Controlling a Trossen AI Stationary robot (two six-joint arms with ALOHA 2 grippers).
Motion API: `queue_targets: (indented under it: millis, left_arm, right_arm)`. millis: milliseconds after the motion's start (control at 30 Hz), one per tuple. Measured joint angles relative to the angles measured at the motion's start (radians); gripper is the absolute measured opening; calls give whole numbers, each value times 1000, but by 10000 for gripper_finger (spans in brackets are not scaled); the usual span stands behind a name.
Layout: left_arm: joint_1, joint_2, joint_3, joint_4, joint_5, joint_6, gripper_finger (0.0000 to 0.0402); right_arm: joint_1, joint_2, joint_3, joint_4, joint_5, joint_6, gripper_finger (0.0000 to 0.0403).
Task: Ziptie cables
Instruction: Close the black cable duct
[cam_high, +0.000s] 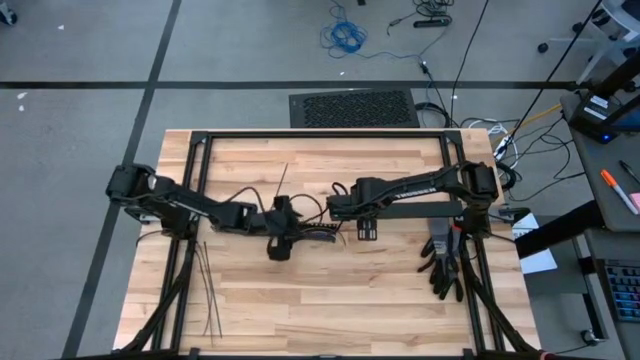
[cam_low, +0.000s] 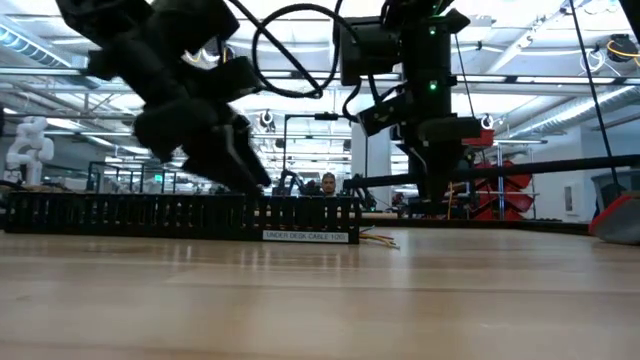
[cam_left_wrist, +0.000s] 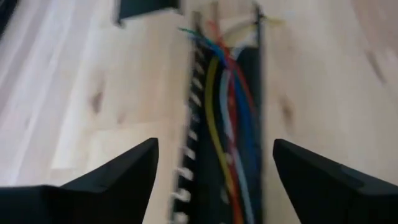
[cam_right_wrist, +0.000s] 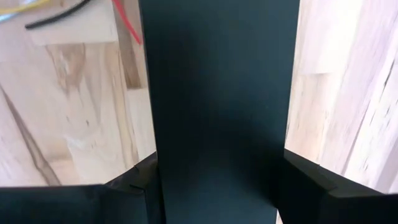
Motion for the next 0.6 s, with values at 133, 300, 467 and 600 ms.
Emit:
queue_targets:
  millis: [133,300,467,600]
  left_arm:
    - [59,9,1,115,161,-1,318]
    - [85,85,3,266,280,18,318]
    - [102,160,4,321,280,23,318]
    - [122,189,8,341,266,24,318]
  right_arm:
    - [-1,-1,0,-25,-16,1,209]
    - [6,-1,0,-63,-23,18,209]
    - [28,-1,0,-71,-25,19,209]
    - [33,-1,0,-70,-47,19,209]
